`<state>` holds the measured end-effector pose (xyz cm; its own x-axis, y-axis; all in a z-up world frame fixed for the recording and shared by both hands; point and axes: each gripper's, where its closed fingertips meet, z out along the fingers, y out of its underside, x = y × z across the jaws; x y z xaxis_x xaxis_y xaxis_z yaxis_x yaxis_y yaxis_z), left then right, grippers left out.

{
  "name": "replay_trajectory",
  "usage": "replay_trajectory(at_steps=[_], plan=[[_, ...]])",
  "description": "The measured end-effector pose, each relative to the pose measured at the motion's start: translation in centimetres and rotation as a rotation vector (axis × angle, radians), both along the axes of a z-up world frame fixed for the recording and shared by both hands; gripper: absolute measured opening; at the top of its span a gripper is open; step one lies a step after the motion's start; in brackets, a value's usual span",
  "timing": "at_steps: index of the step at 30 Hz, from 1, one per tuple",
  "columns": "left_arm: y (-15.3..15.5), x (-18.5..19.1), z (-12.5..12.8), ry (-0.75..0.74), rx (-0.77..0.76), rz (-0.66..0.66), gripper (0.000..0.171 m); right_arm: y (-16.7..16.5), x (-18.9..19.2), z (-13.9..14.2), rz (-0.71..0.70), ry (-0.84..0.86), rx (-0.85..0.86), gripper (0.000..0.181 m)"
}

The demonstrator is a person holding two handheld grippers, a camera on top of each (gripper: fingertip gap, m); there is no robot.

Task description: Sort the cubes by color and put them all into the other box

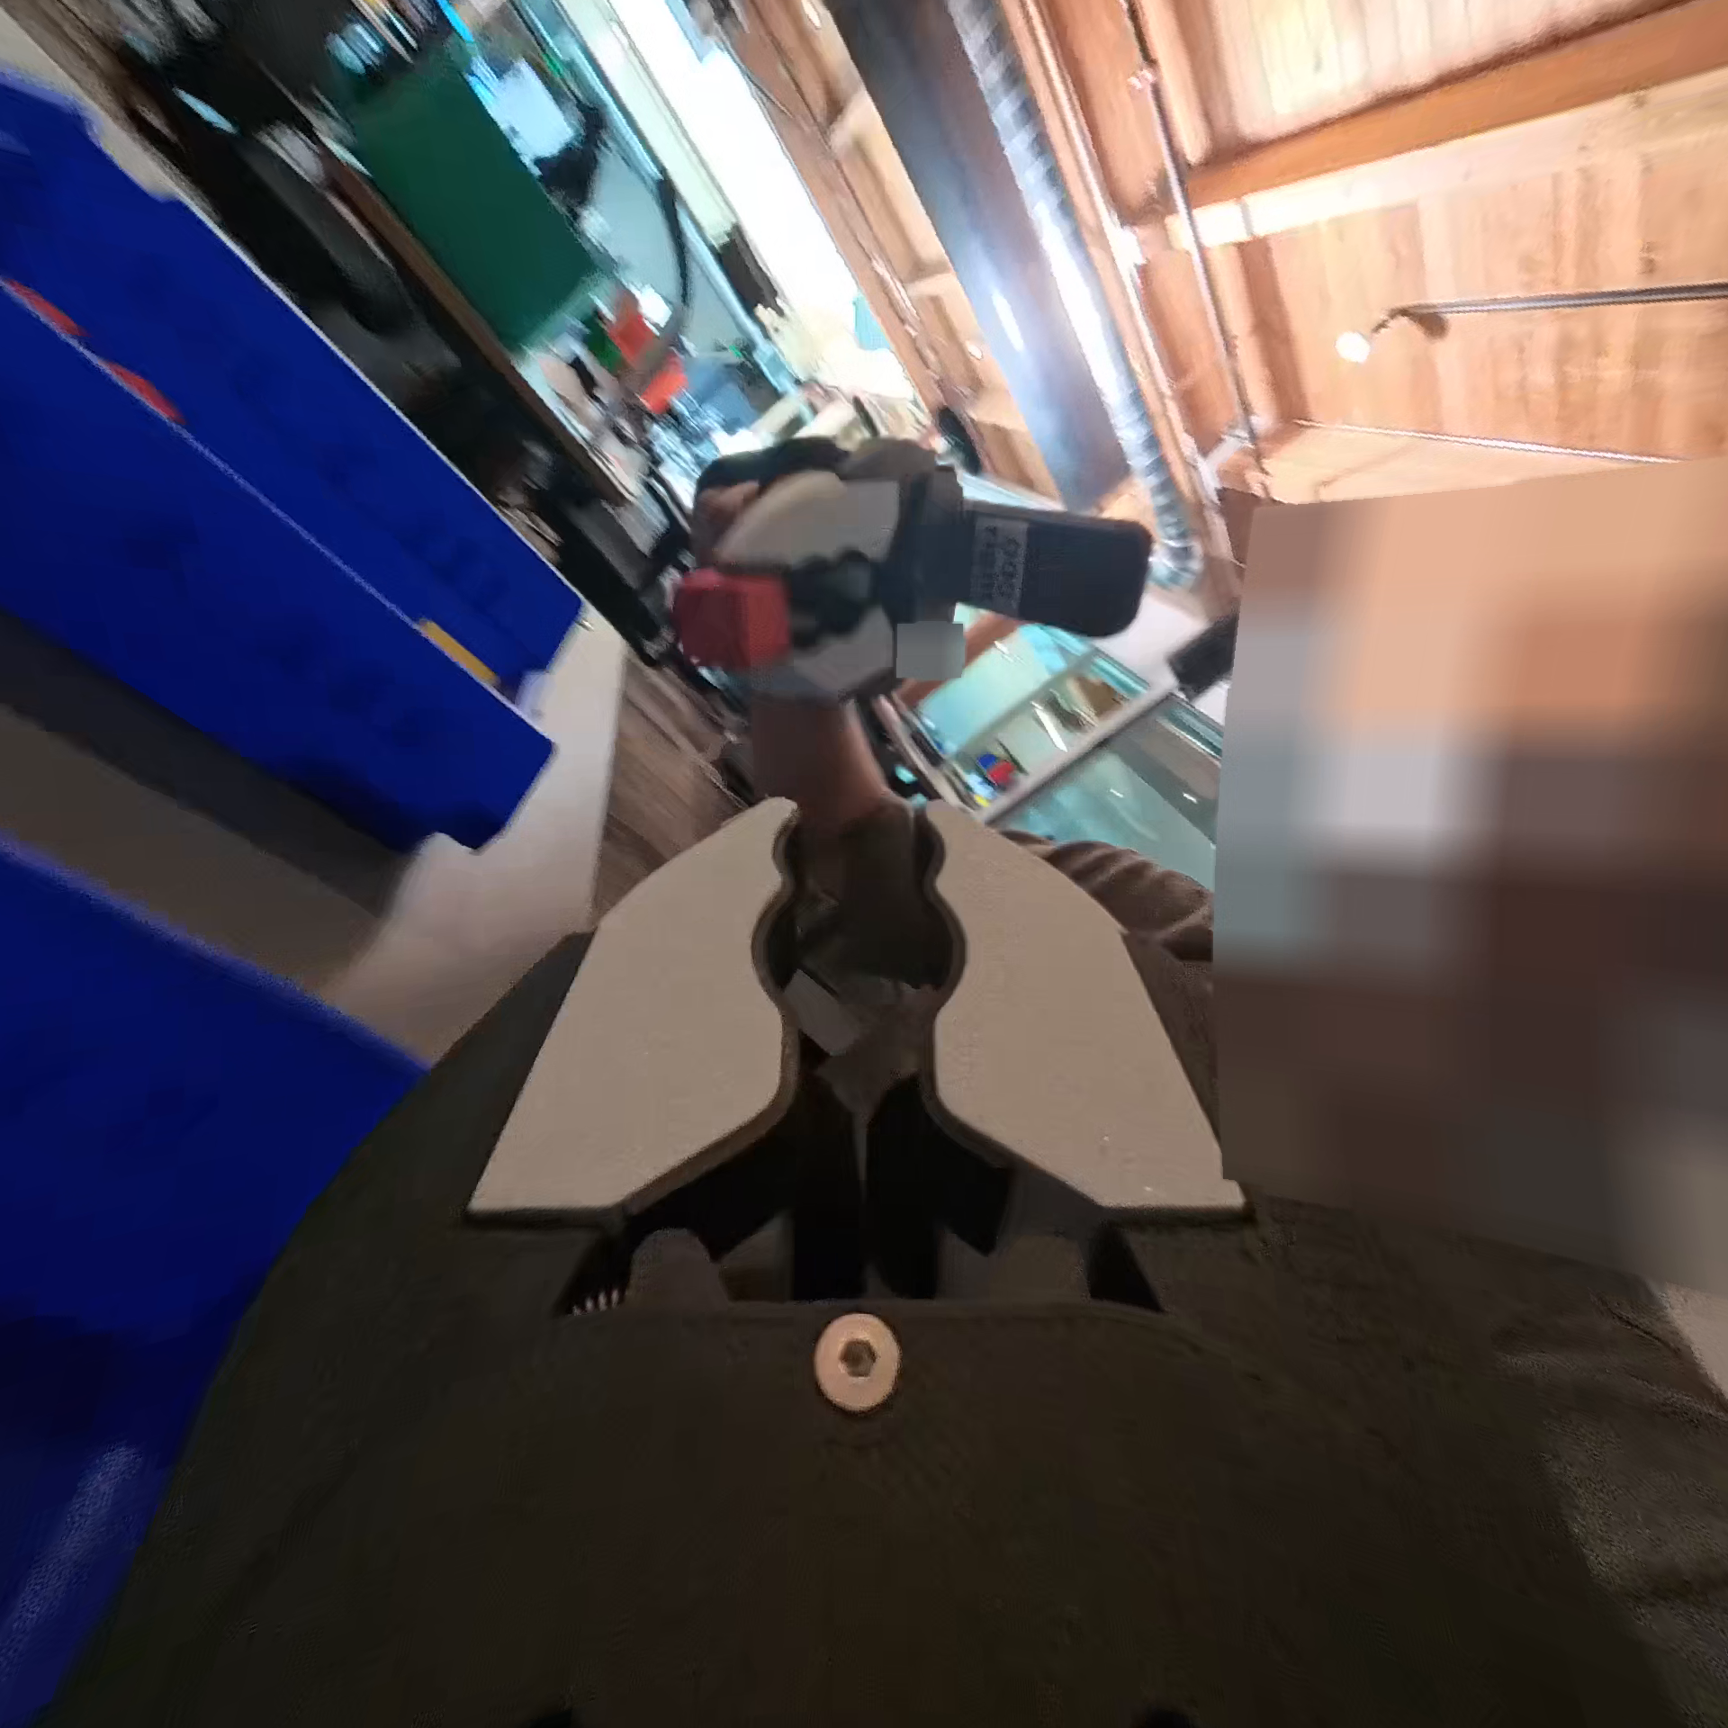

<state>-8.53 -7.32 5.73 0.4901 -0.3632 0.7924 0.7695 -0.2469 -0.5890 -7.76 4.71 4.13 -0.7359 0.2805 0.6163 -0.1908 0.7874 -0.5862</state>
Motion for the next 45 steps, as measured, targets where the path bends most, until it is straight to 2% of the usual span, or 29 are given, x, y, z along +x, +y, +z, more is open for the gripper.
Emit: replay_trajectory(at_steps=[1,3,5,7,10,12,17,24,34,41,43,45], plan=[[-0.9,-0.6,0.3,0.01,0.007,0.037,0.02,3.4,-1.2,-0.4,-0.057,-0.029,0.073,0.027],[-2.5,-1.5,1.0,0.02,0.011,0.093,0.015,9.6,-3.5,-2.1,-0.157,-0.148,0.182,0.027],[-3.6,-2.2,1.3,0.045,0.002,0.147,0.015,15.1,-5.5,-5.1,-0.259,-0.312,0.303,0.027],[-4.3,-2.6,1.7,0.07,-0.001,0.185,0.016,18.5,-7.1,-8.2,-0.302,-0.42,0.384,0.027],[-4.6,-2.7,1.9,0.112,-0.025,0.231,0.017,21.3,-8.6,-12.6,-0.329,-0.547,0.484,0.027],[-4.4,-2.7,1.6,0.132,-0.053,0.249,0.024,22.7,-9.3,-14.8,-0.347,-0.598,0.551,0.027],[-4.0,-2.6,1.4,0.151,-0.068,0.269,0.029,24.4,-10.3,-17.7,-0.364,-0.674,0.605,0.027],[-4.3,-3.0,1.6,0.154,-0.057,0.29,0.029,25.5,-10.5,-19.3,-0.367,-0.704,0.649,0.028],[-4.8,-2.8,2.2,0.202,-0.059,0.308,0.029,25.9,-10.6,-19.3,-0.394,-0.722,0.697,0.029],[-4.5,-2.1,2.4,0.228,-0.073,0.295,0.029,25.9,-10.8,-16.7,-0.42,-0.663,0.711,0.036],[-4.4,-1.9,2.5,0.237,-0.076,0.291,0.029,26.2,-11.0,-15.5,-0.434,-0.626,0.735,0.033],[-4.5,-1.7,2.6,0.252,-0.084,0.295,0.029,25.5,-11.1,-14.0,-0.447,-0.586,0.689,0.028]])
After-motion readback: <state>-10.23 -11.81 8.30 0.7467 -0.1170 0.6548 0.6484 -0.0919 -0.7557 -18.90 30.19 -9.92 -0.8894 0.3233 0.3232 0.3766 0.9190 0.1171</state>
